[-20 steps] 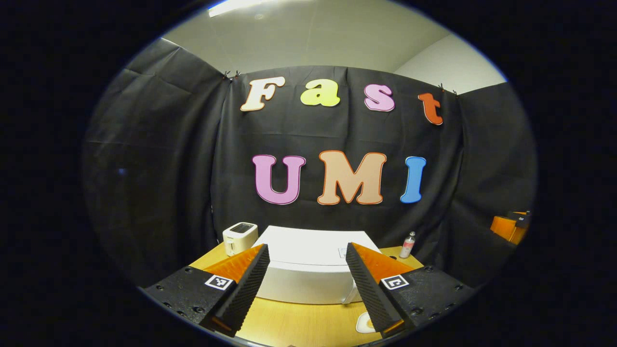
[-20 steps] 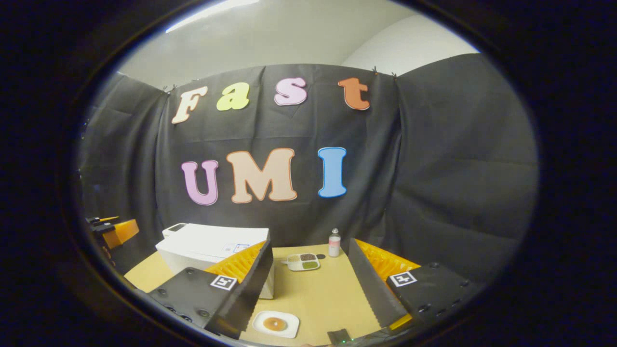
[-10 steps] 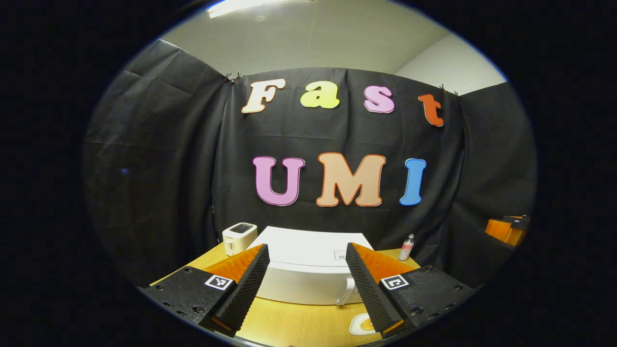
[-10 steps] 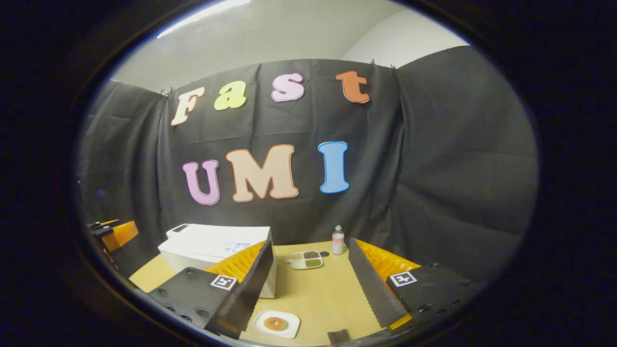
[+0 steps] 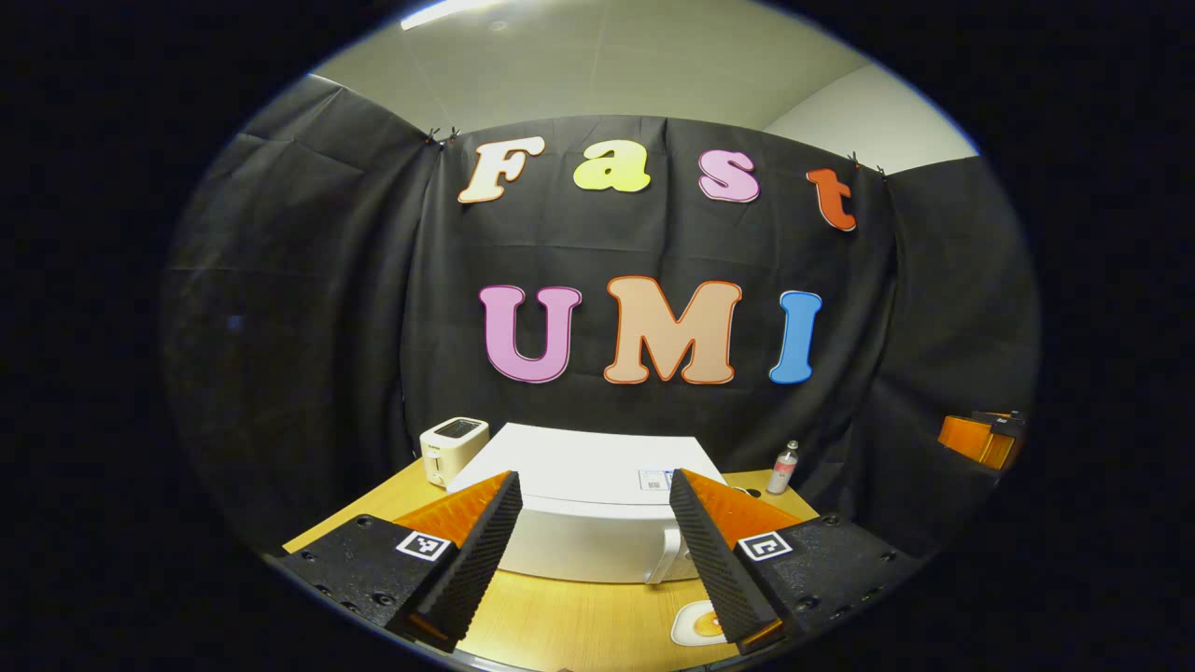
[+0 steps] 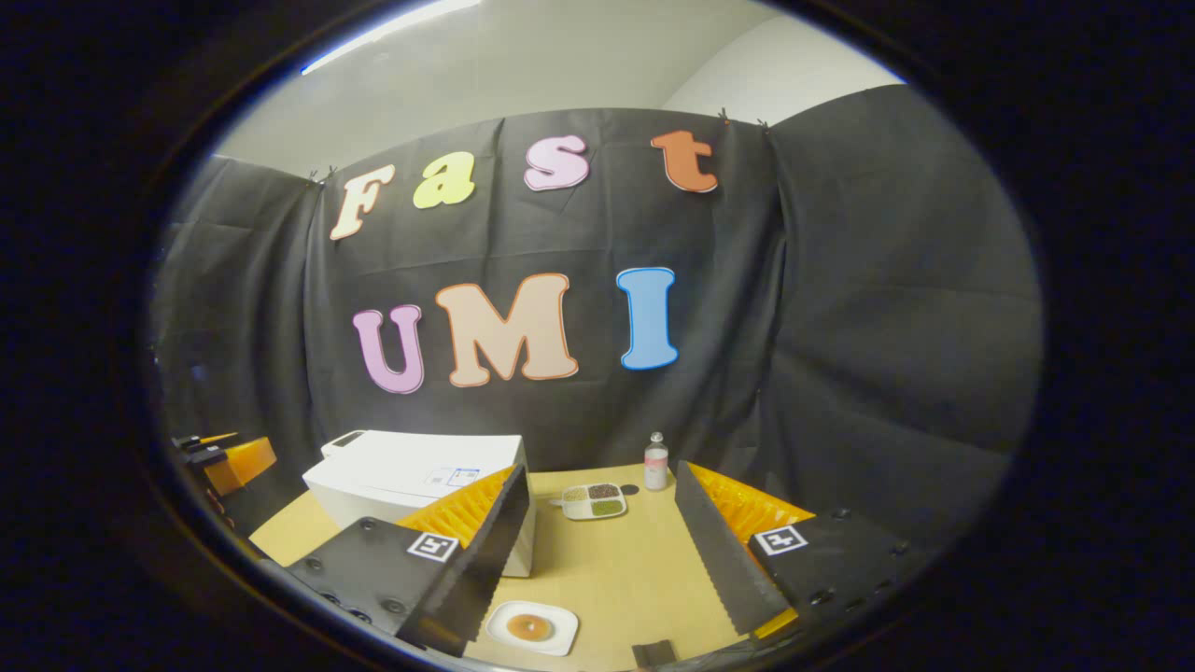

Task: Open the microwave oven with the left hand, put the food in, and close the microwave oven.

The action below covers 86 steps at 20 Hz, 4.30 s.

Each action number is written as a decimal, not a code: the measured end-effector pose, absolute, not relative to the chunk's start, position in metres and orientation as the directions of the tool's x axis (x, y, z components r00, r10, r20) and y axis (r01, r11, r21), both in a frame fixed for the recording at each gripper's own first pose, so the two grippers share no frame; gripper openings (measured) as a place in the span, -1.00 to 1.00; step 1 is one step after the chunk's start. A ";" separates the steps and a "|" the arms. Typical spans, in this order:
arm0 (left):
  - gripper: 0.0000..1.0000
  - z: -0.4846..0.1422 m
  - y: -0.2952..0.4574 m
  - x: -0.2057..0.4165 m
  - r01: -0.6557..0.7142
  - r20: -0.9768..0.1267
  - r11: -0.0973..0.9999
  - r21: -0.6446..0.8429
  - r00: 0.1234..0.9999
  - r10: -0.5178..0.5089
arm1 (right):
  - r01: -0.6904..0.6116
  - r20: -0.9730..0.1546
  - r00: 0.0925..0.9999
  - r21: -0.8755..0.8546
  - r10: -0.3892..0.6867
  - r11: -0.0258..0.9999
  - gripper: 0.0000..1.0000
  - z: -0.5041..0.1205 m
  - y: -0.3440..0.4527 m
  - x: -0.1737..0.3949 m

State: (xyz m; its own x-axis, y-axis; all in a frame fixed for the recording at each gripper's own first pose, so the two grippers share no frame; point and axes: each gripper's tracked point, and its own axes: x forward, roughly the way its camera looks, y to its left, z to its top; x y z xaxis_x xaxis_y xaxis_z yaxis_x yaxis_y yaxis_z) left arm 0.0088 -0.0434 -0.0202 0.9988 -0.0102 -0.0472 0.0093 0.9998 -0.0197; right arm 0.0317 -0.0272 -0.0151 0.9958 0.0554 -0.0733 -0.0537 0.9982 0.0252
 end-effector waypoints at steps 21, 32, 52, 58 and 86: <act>0.92 -0.212 -0.118 0.082 0.223 -0.421 0.975 -0.022 0.882 -0.211 | 0.162 -0.183 0.972 0.057 -0.149 0.985 0.83 -0.058 -0.078 0.019; 0.66 -0.287 -0.150 0.122 0.249 -0.467 0.965 -0.087 0.845 -0.261 | 0.219 -0.204 0.959 0.094 -0.196 0.971 0.83 -0.058 -0.080 0.001; -0.47 -0.317 -0.143 0.157 0.191 -0.469 0.981 0.012 0.868 -0.163 | 0.264 -0.231 0.941 0.047 -0.247 0.963 0.83 -0.061 -0.088 -0.008; -0.59 -0.316 -0.143 0.158 0.186 -0.463 0.982 0.015 0.872 -0.158 | 0.224 -0.245 0.947 0.032 -0.209 0.974 0.83 -0.067 -0.075 -0.003; -0.96 -0.318 -0.137 0.131 0.011 -0.486 0.998 -0.068 0.873 -0.043 | 0.095 -0.297 0.948 -0.075 -0.114 0.993 0.97 -0.093 -0.068 -0.001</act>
State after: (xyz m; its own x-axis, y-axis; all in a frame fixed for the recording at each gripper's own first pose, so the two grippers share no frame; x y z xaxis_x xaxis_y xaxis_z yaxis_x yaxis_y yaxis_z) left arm 0.1309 -0.1367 -0.3184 0.8729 -0.0427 -0.4861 0.0111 0.9976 -0.0677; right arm -0.0014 -0.0684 -0.0926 0.9480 -0.1136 -0.2974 0.0955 0.9926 -0.0748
